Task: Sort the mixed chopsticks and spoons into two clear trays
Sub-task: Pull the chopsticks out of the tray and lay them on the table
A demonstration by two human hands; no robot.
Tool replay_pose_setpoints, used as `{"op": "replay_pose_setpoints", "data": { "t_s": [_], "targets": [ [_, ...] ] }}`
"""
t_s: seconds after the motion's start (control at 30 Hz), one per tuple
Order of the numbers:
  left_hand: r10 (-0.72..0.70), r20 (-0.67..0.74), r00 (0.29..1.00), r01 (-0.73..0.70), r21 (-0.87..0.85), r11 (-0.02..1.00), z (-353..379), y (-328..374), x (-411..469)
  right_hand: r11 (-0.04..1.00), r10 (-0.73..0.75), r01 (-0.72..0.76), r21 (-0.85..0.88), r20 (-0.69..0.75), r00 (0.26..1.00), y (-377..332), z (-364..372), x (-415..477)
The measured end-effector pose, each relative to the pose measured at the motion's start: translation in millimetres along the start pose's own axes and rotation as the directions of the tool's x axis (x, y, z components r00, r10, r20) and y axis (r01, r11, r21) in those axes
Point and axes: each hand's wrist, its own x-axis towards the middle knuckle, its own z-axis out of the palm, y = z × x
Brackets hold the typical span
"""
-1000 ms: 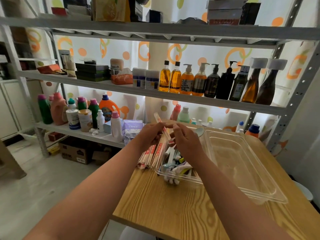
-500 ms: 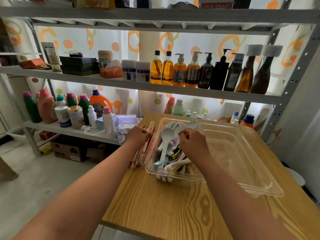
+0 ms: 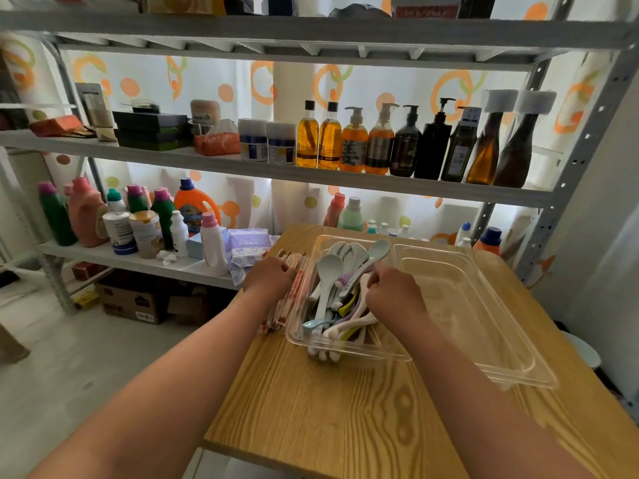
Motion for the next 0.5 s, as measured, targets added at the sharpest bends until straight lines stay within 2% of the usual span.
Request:
{"op": "replay_pose_setpoints", "data": {
  "t_s": [0.1, 0.2, 0.33, 0.5],
  "targets": [
    [0.036, -0.069, 0.997, -0.037, -0.014, 0.999, -3, 12, -6, 0.962, 0.087, -0.047, -0.269, 0.141, 0.986, -5, -4, -6],
    [0.054, -0.038, 0.998, -0.057, -0.064, 0.996, -1, 22, -11, 0.882, 0.139, -0.013, -0.47, 0.235, 0.962, -9, -7, -11],
    [0.069, 0.05, 0.996, -0.062, -0.125, 0.99, 14, 27, -15, 0.81, 0.163, 0.066, -0.582, 0.331, 0.929, -9, 3, -15],
    [0.075, 0.026, 0.997, -0.071, -0.125, 0.99, 19, 26, -15, 0.767, 0.173, 0.063, -0.638, 0.3, 0.938, -7, 13, -15]
  ]
}}
